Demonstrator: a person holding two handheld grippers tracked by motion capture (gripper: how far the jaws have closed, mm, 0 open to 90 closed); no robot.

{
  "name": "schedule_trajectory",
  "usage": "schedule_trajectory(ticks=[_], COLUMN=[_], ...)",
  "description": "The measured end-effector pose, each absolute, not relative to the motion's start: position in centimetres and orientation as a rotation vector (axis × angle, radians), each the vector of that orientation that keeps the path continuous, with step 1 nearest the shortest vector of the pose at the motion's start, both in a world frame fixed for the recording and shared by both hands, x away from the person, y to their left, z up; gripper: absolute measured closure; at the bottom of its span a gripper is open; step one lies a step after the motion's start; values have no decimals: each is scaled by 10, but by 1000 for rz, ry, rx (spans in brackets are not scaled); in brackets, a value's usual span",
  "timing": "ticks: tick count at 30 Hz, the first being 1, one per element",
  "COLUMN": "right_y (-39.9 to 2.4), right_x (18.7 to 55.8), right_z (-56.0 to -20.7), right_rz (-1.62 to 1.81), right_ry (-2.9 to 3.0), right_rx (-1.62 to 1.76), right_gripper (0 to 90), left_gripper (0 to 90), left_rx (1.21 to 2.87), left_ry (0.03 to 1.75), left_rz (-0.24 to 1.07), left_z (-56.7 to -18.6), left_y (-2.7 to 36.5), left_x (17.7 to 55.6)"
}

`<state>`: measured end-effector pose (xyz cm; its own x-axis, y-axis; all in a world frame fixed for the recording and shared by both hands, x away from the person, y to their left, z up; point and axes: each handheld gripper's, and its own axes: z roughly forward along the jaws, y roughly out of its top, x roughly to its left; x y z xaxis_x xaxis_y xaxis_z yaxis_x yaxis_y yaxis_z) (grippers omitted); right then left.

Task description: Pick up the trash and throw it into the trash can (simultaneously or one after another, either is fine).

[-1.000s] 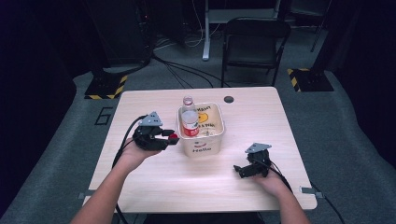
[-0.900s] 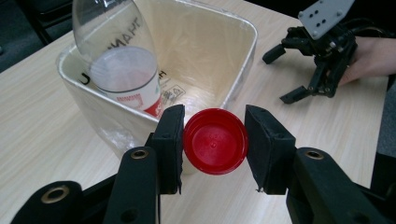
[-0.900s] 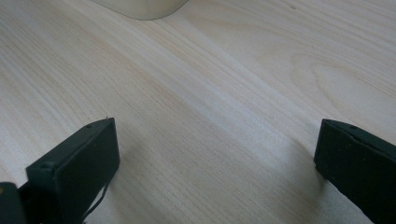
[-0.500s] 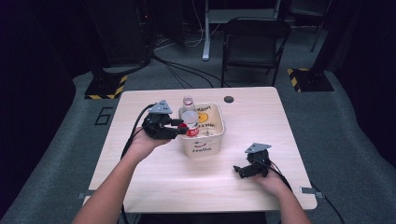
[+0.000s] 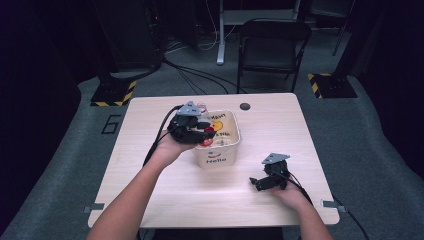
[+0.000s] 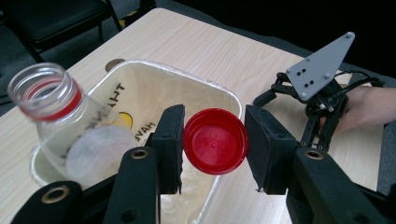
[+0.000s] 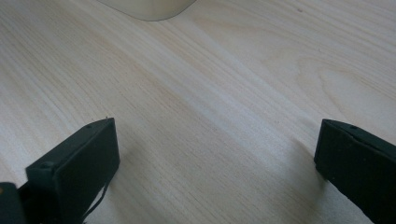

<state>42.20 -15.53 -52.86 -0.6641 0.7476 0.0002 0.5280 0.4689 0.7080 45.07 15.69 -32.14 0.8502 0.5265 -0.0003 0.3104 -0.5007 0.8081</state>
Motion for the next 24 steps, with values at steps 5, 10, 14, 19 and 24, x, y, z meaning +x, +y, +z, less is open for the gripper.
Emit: schedule_trajectory(ticks=[5, 10, 14, 19, 24], right_y=[-155, -155, -155, -155, -155], right_x=[421, 422, 421, 420, 420], right_z=[-529, -529, -529, -529, -529], right_rz=[1002, 1002, 1002, 1005, 1006], right_ry=[2411, 2415, 2417, 2418, 2420], right_rx=[1083, 1079, 1080, 1080, 1075], right_gripper=[0, 0, 0, 0, 0], left_gripper=[591, 591, 591, 591, 591], left_rx=[2136, 2135, 2138, 2139, 2152], left_ry=[614, 612, 628, 631, 614], left_rz=[310, 314, 310, 305, 324], left_z=[-323, -329, -335, -340, -350], left_y=[145, 140, 136, 128, 118], left_x=[460, 469, 475, 478, 480])
